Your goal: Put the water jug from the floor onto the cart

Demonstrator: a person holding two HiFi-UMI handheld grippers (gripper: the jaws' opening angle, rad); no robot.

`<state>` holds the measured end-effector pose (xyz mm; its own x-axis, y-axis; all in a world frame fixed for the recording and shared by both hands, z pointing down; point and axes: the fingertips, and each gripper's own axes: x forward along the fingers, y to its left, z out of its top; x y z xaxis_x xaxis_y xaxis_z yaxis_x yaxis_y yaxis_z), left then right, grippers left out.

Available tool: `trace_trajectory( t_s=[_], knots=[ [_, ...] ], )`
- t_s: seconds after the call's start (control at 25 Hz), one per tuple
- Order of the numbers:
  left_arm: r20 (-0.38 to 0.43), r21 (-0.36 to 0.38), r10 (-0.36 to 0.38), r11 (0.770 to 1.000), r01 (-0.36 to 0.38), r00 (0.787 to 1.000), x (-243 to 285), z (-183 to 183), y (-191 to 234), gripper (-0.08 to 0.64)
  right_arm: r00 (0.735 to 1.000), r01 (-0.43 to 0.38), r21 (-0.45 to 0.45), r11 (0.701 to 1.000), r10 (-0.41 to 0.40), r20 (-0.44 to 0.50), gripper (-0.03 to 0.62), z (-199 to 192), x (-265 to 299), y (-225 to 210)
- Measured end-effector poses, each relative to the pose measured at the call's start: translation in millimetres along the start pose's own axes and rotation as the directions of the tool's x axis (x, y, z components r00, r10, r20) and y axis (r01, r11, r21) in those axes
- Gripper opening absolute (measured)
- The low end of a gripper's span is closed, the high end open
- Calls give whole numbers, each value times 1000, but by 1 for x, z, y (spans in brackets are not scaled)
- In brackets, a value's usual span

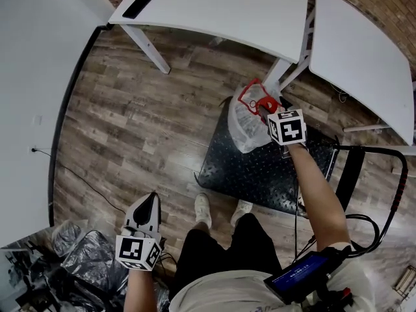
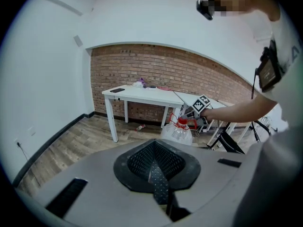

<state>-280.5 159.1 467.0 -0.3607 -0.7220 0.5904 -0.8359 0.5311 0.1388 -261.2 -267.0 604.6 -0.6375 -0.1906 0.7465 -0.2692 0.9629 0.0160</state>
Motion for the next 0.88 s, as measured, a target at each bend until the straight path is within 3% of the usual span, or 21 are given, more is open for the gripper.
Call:
trace_trajectory(
  t_s=[0.16, 0.28, 0.44, 0.64, 0.88],
  knots=[
    [27, 8, -49, 999, 49, 998, 1, 11, 2, 0, 992, -3, 25, 1000, -1, 129, 313, 30, -70, 14],
    [61, 42, -112, 993, 109, 992, 3, 30, -3, 0, 959, 10, 90, 996, -36, 280, 301, 50, -142, 23],
    [98, 82, -208, 976, 200, 973, -3, 51, -13, 0, 901, 127, 143, 982, -175, 398, 99, 52, -237, 39],
    [121, 146, -375, 922, 358, 919, -18, 70, -48, 0, 839, 340, 131, 931, -363, 406, 6, 24, -332, 65],
    [130, 237, -506, 851, 469, 853, -41, 89, -95, 0, 797, 413, 207, 887, -462, 389, 5, -19, -421, 96]
  ],
)
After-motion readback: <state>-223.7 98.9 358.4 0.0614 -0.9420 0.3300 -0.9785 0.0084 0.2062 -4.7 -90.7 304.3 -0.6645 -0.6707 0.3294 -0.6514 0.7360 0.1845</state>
